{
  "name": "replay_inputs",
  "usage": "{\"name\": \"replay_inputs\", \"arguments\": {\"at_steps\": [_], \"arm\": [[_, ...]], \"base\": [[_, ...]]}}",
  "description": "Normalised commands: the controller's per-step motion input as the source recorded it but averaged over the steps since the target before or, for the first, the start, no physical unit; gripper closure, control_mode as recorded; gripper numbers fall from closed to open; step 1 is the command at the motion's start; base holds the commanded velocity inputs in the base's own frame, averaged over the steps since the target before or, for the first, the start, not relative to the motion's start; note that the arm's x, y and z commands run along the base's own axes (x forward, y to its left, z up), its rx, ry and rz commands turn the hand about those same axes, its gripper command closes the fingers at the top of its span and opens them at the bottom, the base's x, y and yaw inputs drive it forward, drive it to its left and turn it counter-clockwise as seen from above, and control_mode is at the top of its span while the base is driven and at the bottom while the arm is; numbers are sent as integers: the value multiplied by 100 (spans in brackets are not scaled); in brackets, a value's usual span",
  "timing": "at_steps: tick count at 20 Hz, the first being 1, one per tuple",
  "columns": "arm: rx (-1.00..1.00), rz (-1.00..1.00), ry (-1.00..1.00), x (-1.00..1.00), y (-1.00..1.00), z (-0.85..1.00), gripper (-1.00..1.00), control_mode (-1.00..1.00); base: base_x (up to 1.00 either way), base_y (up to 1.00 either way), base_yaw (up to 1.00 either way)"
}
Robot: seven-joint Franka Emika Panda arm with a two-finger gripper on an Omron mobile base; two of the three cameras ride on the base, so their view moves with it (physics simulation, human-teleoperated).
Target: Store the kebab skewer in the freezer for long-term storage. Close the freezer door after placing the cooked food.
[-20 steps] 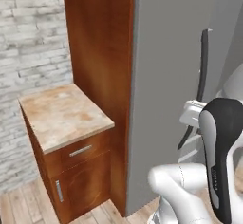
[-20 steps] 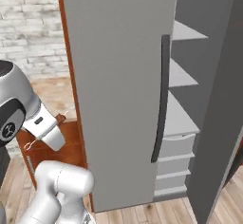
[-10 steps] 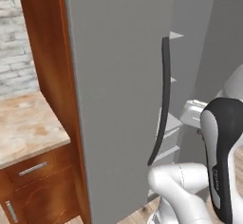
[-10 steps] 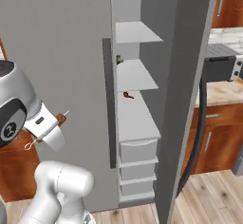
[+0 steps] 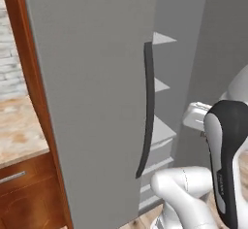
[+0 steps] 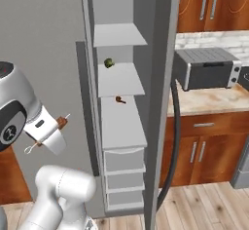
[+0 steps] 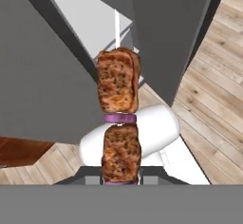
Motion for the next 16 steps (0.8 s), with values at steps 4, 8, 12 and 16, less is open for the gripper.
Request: {"name": "replay_inputs", "arguments": {"at_steps": [4, 8, 12, 16], "arm": [[0, 0, 0, 0, 0, 0, 100, 100], [0, 0, 0, 0, 0, 0, 100, 100], [0, 0, 0, 0, 0, 0, 100, 100], [0, 0, 0, 0, 0, 0, 100, 100]], "base": [[14, -47, 20], [0, -32, 20], [0, -19, 25], [0, -30, 26]]}}
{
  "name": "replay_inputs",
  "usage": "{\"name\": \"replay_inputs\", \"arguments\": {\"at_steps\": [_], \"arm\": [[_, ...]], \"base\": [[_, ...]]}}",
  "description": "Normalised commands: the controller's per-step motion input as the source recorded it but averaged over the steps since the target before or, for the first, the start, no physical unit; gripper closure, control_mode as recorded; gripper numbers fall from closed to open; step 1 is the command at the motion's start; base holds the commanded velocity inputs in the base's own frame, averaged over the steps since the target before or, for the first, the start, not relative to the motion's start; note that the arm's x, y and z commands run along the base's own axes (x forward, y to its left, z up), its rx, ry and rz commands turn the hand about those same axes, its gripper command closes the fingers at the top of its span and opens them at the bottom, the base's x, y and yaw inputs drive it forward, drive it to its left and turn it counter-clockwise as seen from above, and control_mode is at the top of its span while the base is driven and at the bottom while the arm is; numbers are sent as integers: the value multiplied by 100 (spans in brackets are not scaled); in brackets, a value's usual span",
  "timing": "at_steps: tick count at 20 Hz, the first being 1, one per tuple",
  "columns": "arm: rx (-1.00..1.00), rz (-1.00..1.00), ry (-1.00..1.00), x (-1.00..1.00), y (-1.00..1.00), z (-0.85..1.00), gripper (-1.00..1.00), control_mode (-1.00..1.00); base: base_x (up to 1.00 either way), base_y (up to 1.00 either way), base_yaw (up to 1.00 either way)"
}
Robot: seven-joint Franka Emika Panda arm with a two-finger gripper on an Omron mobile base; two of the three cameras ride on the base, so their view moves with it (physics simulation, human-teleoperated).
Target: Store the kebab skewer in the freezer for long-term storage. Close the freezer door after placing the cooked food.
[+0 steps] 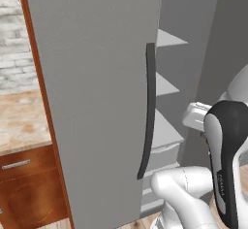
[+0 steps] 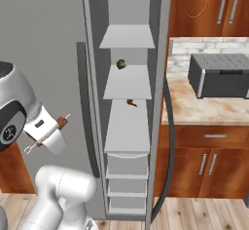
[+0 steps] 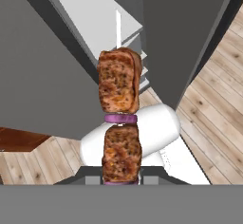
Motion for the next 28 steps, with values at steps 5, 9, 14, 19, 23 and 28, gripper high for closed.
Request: {"name": "replay_inputs", "arguments": {"at_steps": [5, 9, 14, 19, 23, 28], "arm": [[0, 0, 0, 0, 0, 0, 100, 100], [0, 0, 0, 0, 0, 0, 100, 100], [0, 0, 0, 0, 0, 0, 100, 100], [0, 0, 0, 0, 0, 0, 100, 100], [0, 0, 0, 0, 0, 0, 100, 100], [0, 0, 0, 0, 0, 0, 100, 100]], "base": [[3, -37, 17], [1, -31, 0], [12, -1, -8], [36, -1, -21], [31, 2, -20], [38, 0, -13]]}}
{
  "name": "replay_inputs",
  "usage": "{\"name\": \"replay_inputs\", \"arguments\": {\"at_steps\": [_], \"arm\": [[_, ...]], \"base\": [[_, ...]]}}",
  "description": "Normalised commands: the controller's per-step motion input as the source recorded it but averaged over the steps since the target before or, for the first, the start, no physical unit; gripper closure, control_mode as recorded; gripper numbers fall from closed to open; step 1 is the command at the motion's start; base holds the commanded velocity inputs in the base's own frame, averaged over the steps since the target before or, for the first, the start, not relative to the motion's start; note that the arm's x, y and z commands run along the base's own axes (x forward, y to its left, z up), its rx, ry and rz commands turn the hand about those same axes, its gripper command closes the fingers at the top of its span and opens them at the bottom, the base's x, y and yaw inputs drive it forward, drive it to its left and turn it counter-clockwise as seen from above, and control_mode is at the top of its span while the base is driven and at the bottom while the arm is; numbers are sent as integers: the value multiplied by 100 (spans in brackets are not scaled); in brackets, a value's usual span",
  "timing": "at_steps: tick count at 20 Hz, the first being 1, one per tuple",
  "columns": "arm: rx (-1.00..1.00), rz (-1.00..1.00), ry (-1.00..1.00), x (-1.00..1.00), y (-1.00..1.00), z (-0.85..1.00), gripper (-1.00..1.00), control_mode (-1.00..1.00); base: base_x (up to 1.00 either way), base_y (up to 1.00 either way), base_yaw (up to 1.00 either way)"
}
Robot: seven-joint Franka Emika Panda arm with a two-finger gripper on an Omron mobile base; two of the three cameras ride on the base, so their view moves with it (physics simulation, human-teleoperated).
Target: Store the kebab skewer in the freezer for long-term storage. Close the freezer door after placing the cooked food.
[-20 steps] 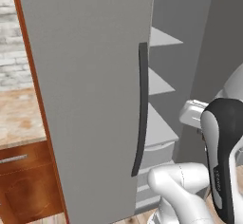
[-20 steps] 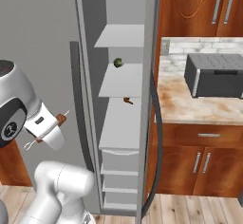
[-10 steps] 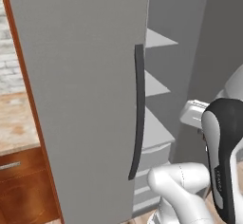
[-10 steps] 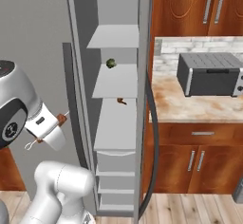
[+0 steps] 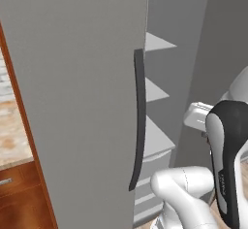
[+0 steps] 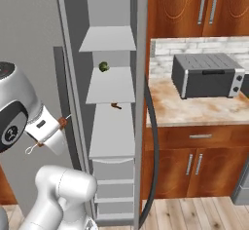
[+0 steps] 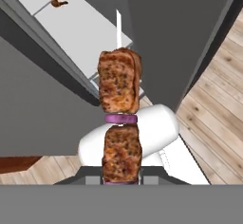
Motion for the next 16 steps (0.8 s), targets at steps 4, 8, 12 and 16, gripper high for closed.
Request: {"name": "replay_inputs", "arguments": {"at_steps": [4, 8, 12, 16], "arm": [[0, 0, 0, 0, 0, 0, 100, 100], [0, 0, 0, 0, 0, 0, 100, 100], [0, 0, 0, 0, 0, 0, 100, 100], [0, 0, 0, 0, 0, 0, 100, 100]], "base": [[49, 0, -17], [22, 0, -9], [0, 0, 0], [0, 0, 0]]}}
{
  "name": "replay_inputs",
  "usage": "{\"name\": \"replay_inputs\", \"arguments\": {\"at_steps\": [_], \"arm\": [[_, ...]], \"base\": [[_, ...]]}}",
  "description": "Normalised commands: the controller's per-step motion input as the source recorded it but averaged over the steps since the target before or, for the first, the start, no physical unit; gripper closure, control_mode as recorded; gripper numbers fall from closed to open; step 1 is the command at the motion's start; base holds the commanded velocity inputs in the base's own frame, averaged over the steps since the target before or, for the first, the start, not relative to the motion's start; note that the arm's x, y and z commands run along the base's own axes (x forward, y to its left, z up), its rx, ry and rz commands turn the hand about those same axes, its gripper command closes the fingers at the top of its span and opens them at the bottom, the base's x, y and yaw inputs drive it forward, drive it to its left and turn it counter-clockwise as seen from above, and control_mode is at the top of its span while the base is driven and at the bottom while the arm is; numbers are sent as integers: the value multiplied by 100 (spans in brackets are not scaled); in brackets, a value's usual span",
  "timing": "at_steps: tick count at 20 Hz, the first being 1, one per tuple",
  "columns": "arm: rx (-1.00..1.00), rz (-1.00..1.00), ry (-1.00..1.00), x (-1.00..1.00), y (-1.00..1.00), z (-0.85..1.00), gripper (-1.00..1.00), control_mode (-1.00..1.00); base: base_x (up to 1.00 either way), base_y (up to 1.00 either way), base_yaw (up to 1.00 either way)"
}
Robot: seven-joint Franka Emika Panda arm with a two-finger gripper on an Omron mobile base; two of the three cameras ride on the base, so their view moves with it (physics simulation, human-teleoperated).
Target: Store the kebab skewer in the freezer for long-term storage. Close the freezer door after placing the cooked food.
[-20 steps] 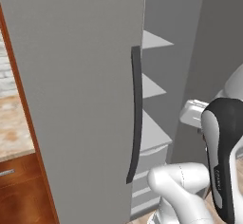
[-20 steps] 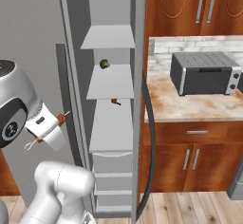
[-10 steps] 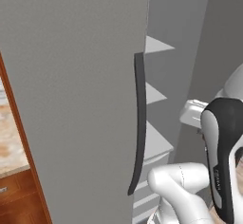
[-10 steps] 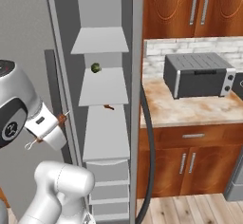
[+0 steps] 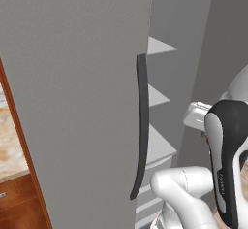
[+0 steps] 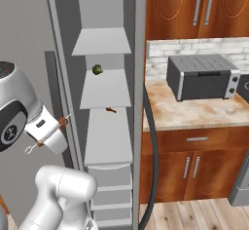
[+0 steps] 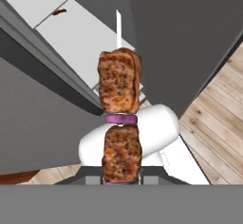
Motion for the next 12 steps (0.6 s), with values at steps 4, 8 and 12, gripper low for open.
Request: {"name": "replay_inputs", "arguments": {"at_steps": [4, 8, 12], "arm": [[0, 0, 0, 0, 0, 0, 100, 100], [0, 1, 0, 15, 0, 0, 100, -100], [0, 9, 0, 54, 0, 0, 100, -100]], "base": [[0, 0, 0], [1, 0, 0], [0, 0, 0]]}}
